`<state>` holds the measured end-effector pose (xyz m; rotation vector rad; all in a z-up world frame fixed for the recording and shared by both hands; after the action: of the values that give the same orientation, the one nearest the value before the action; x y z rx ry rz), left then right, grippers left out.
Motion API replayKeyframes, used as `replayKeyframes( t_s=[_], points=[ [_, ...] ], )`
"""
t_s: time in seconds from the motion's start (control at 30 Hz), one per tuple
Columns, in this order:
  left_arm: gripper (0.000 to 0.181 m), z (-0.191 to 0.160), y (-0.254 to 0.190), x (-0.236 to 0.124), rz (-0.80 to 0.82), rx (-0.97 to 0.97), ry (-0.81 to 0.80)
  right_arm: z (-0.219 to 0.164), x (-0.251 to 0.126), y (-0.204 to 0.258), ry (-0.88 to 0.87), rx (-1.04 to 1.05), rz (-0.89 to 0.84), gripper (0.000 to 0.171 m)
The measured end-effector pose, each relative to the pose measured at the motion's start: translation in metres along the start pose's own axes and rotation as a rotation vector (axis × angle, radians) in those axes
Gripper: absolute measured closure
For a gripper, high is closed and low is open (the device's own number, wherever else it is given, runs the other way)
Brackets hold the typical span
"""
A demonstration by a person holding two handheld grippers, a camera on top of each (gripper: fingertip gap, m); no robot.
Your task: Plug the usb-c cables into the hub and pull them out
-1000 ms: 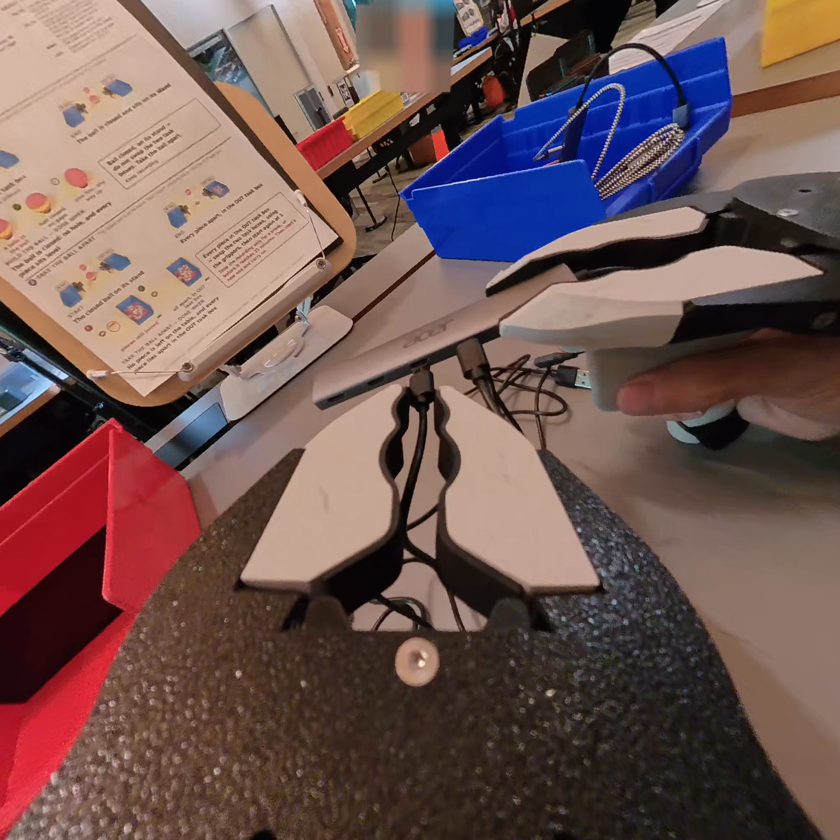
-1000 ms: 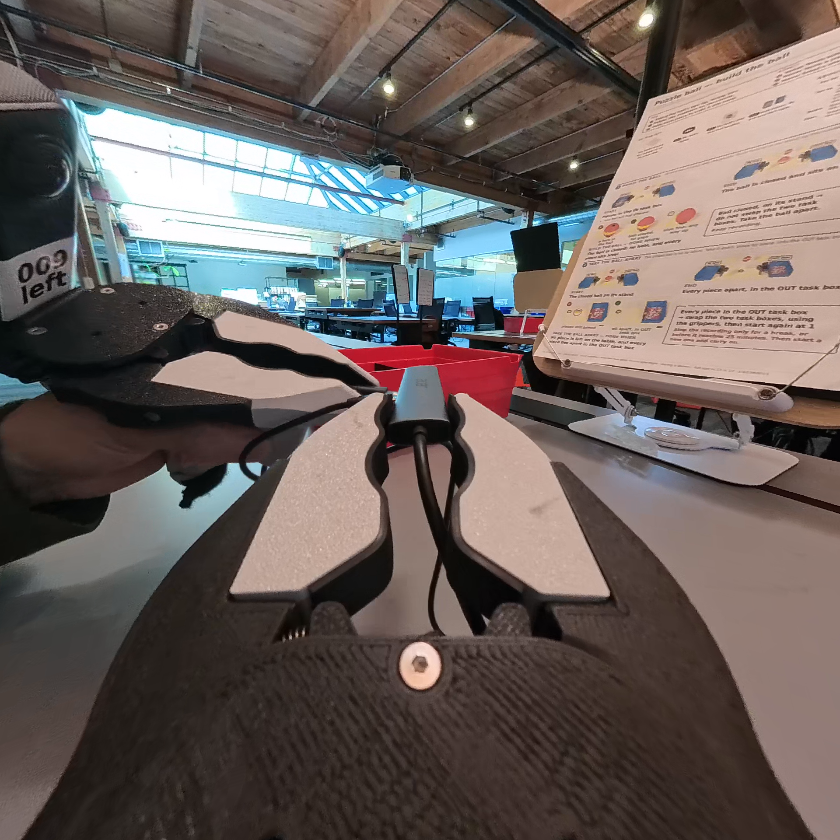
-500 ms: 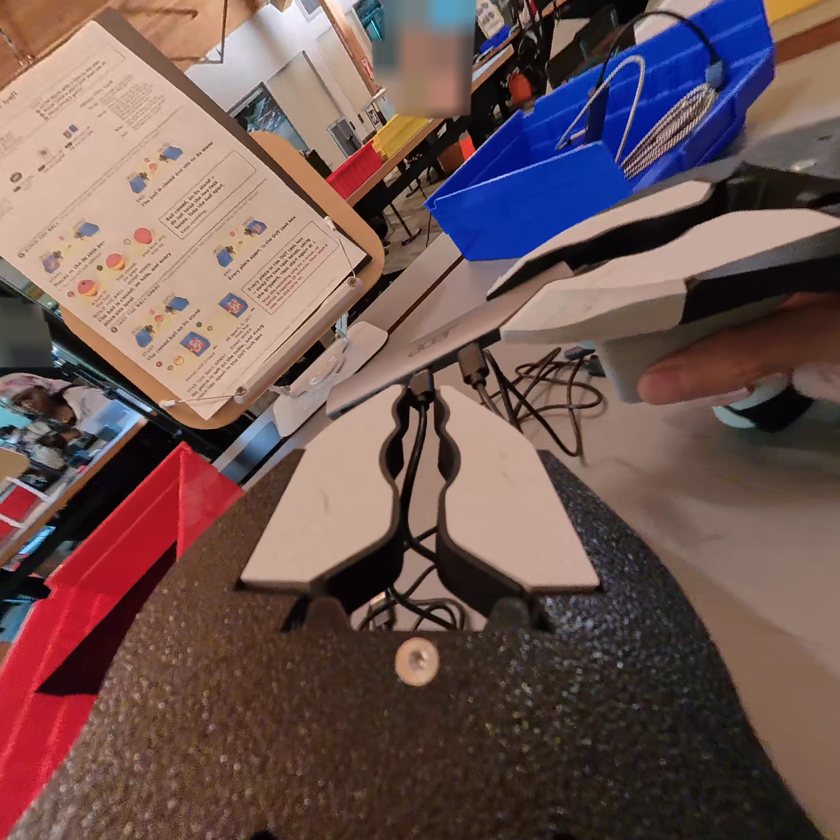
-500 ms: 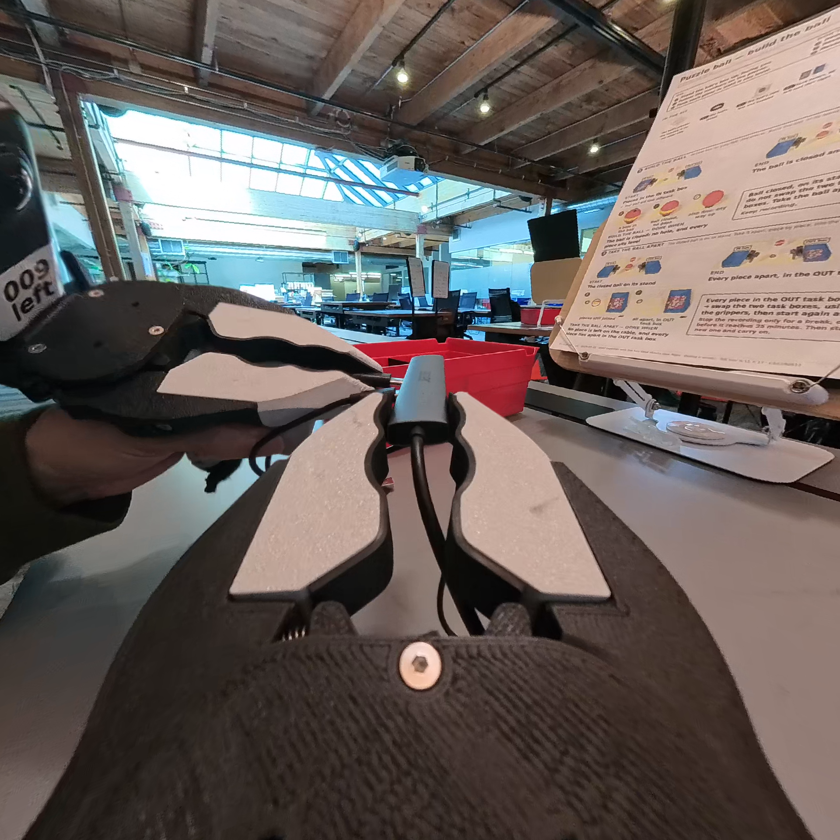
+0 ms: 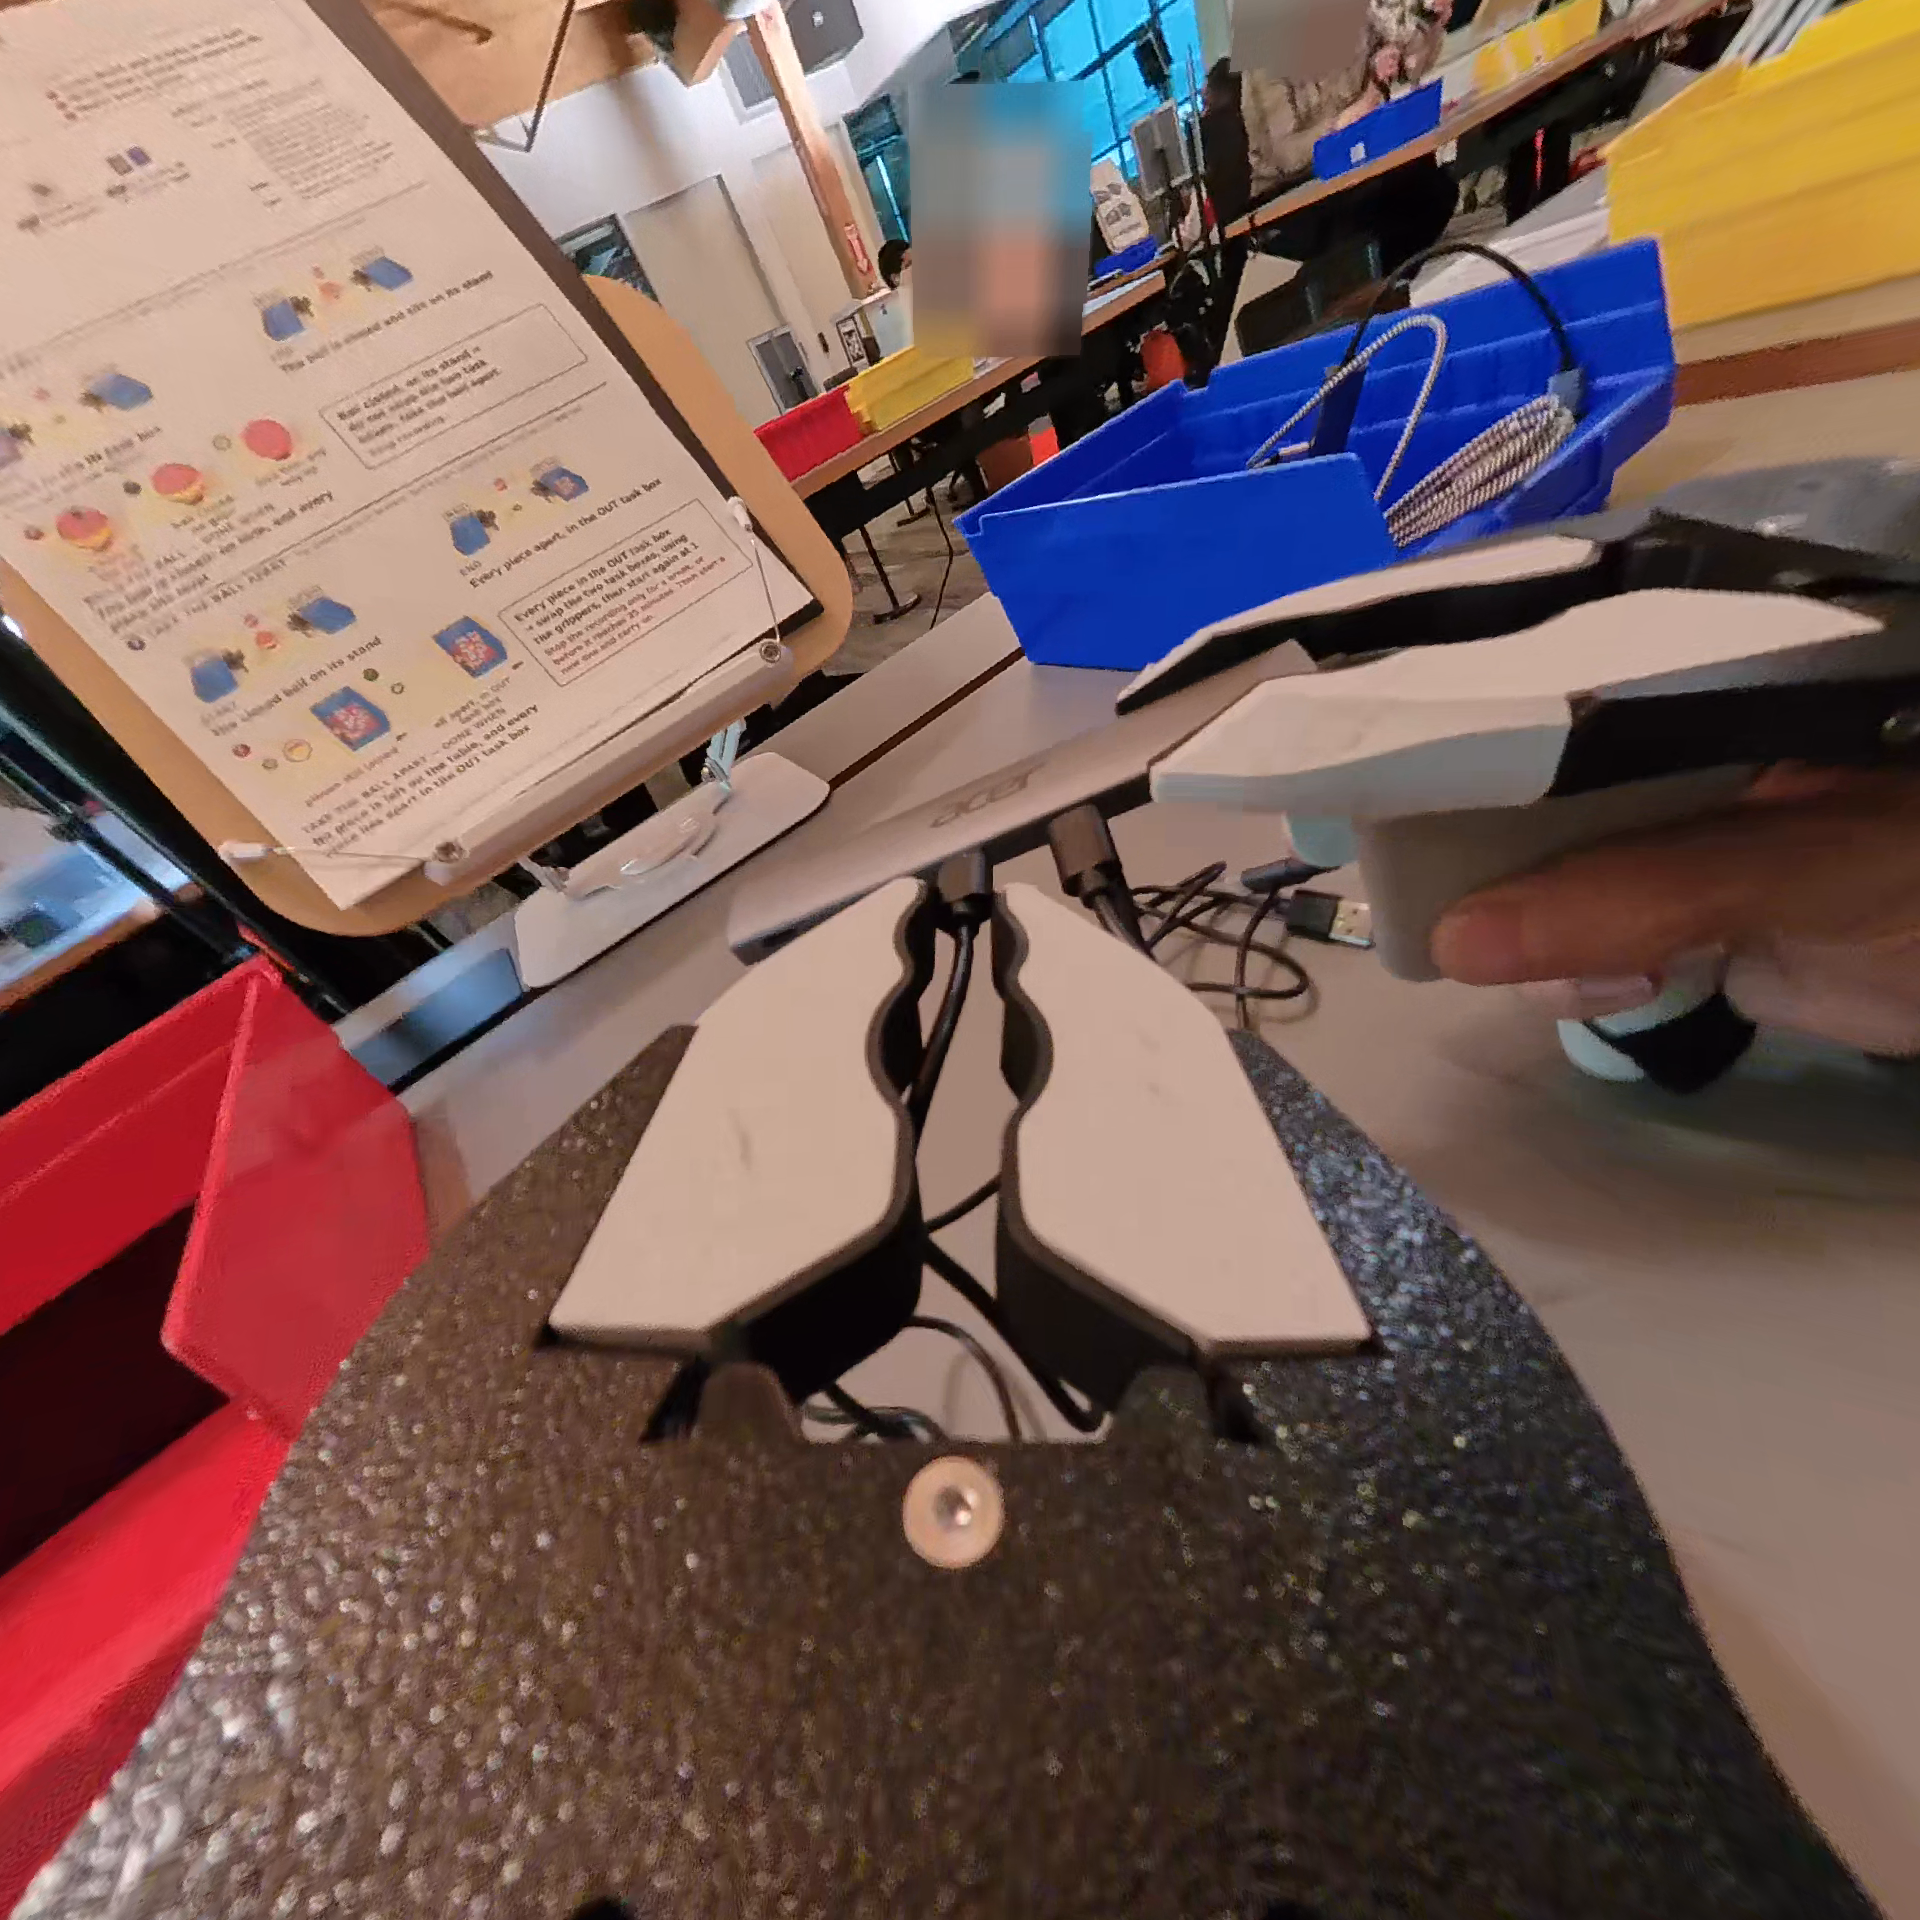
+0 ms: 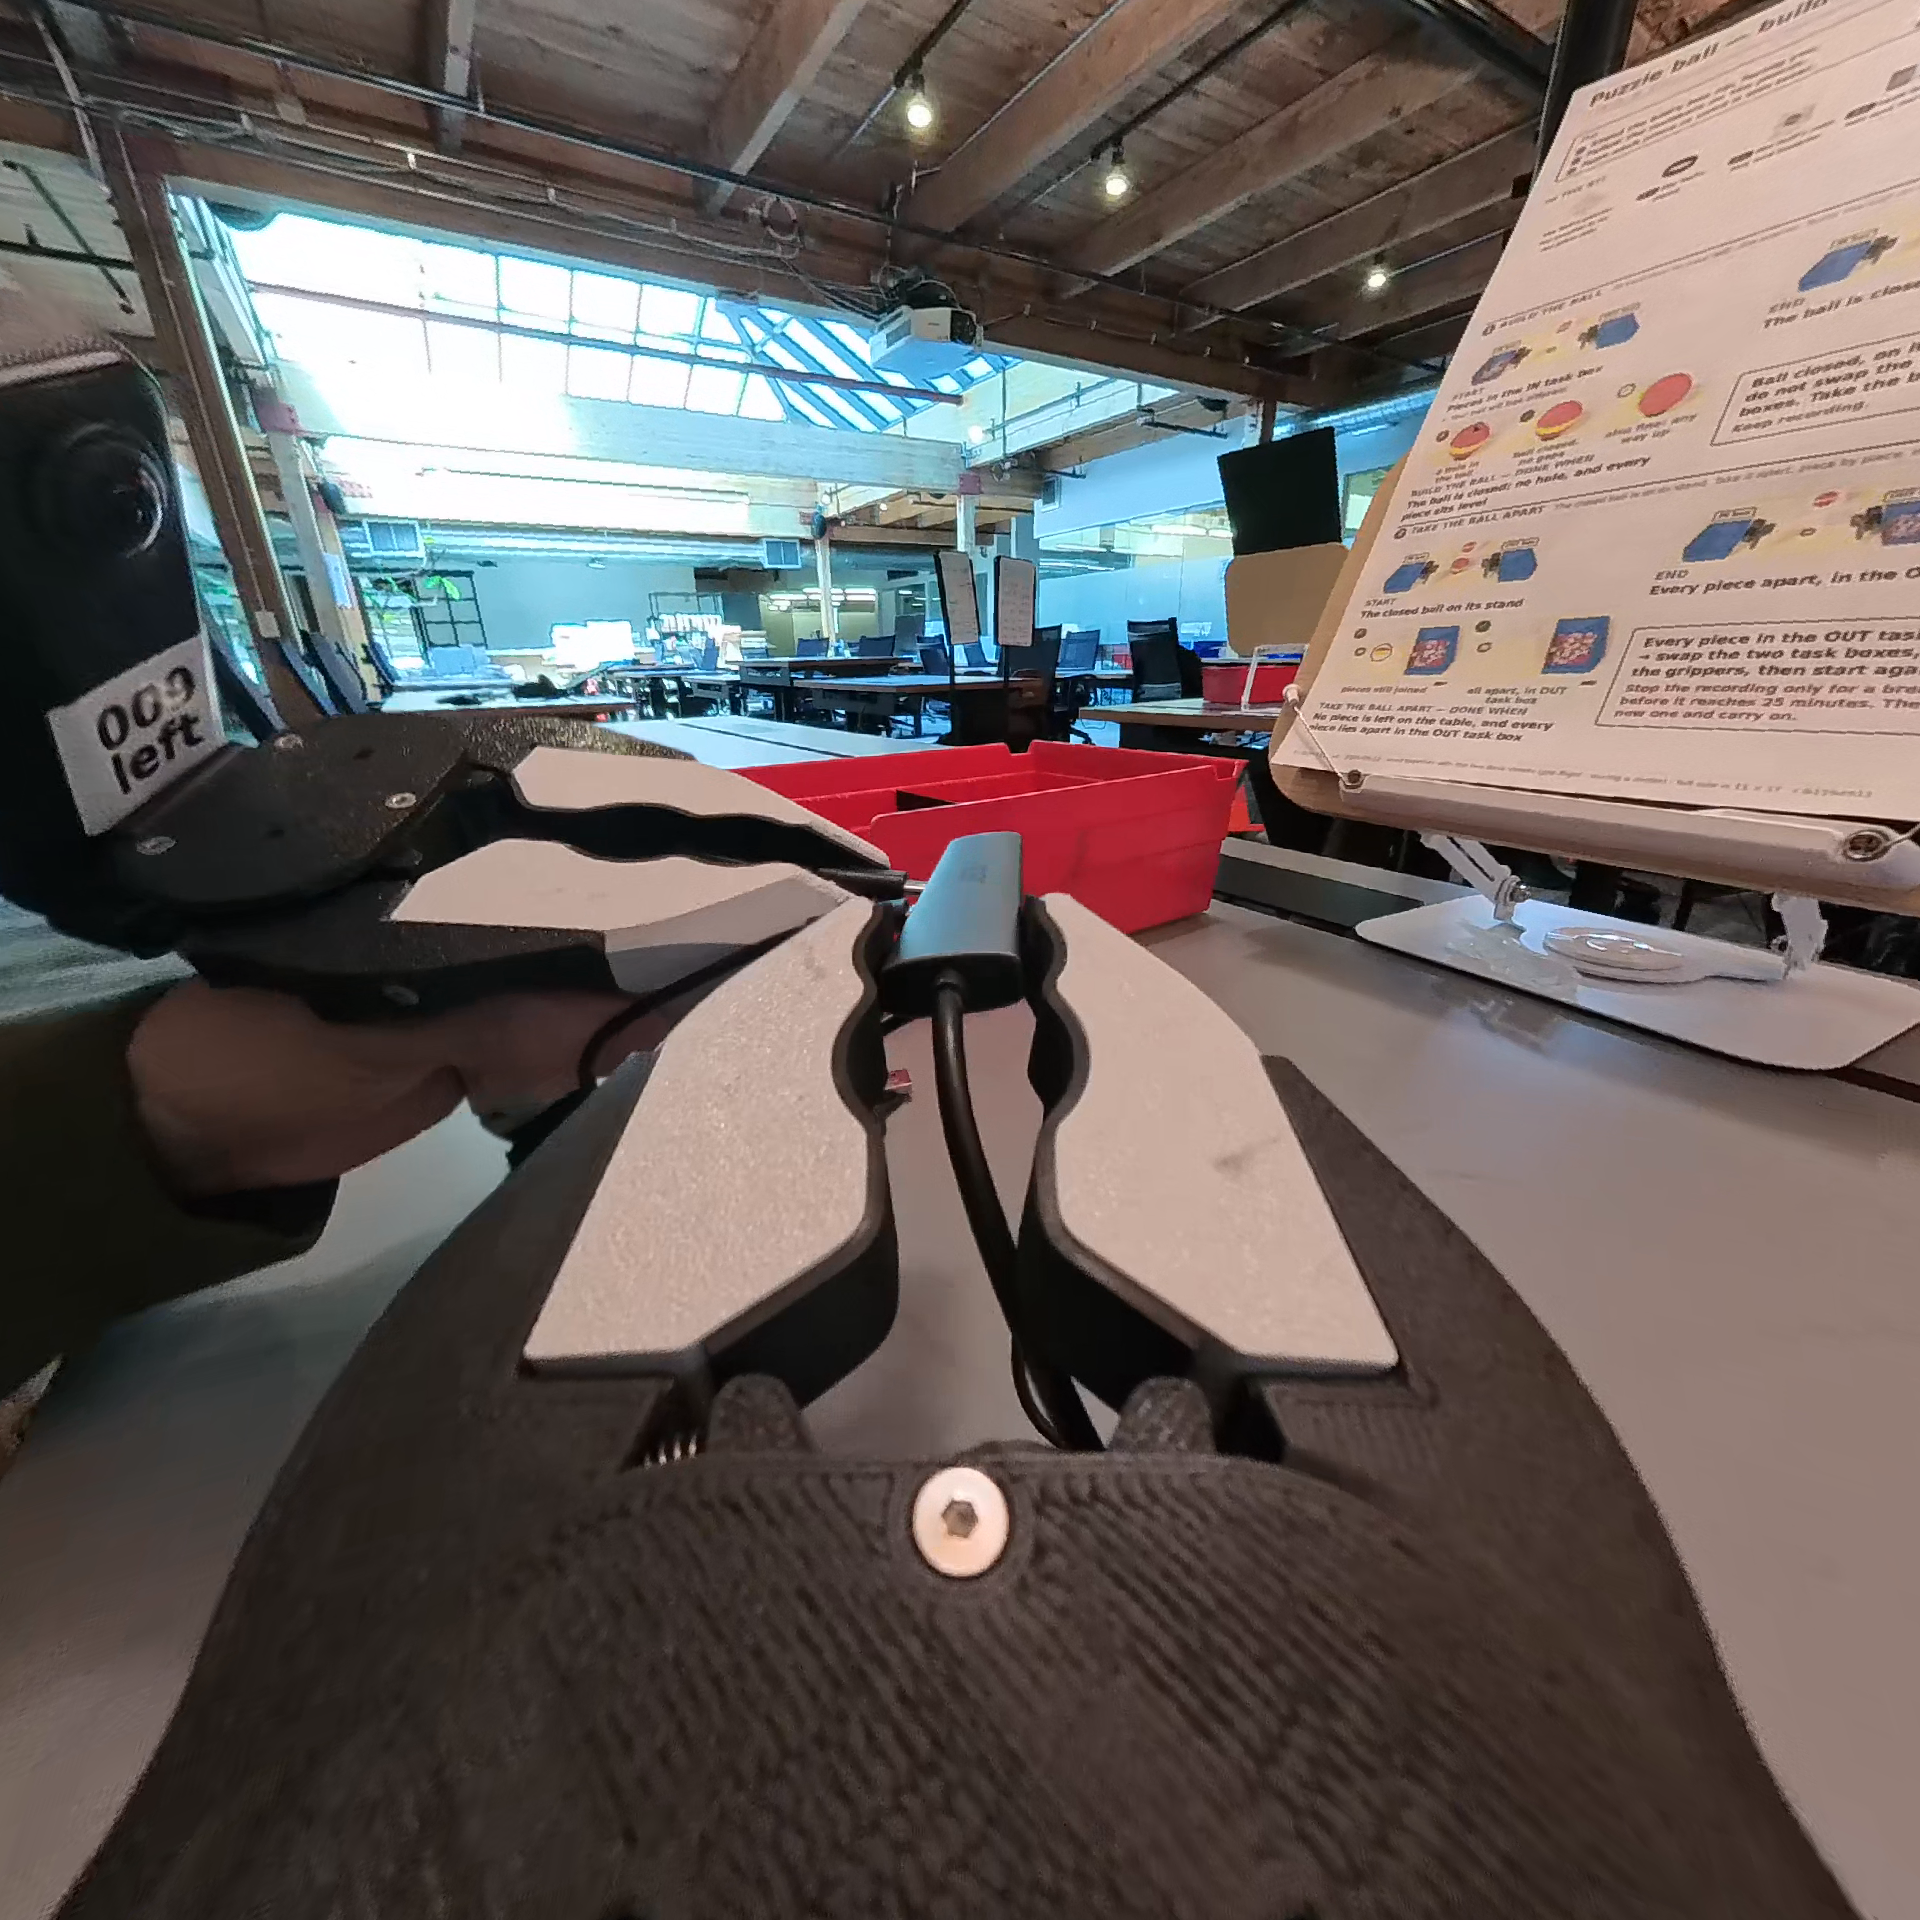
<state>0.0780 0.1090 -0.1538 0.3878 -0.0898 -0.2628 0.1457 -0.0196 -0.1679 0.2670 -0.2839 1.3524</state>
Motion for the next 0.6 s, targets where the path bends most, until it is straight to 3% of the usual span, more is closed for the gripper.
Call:
replayKeyframes(
  t_s=[0.23, 0.47, 0.6],
  points=[
    [0.171, 0.0007, -0.0035, 0.0026, 0.029, -0.184, -0.061, 0.0013, -0.0018, -0.0033, -0.041, 0.061, -0.007, 0.147],
    [0.171, 0.004, -0.0065, 0.0045, 0.032, -0.515, -0.082, 0.0032, -0.0047, -0.0029, -0.111, 0.042, -0.035, 0.147],
    [0.171, 0.0034, -0.0054, 0.0024, 0.04, -0.48, -0.096, 0.0029, -0.0039, -0.0011, -0.107, 0.02, -0.036, 0.147]
  ],
)
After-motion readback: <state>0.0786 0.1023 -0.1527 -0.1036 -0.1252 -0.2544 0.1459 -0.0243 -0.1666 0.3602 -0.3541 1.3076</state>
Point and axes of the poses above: each gripper's, where its closed fingertips meet, x out along the fingers, z out of its top, y = z × x across the jaws, the point moved 8 cm from there along -x, back along the fingers, and after that the axes turned 8 degrees about -y, right-handed, at the moved point
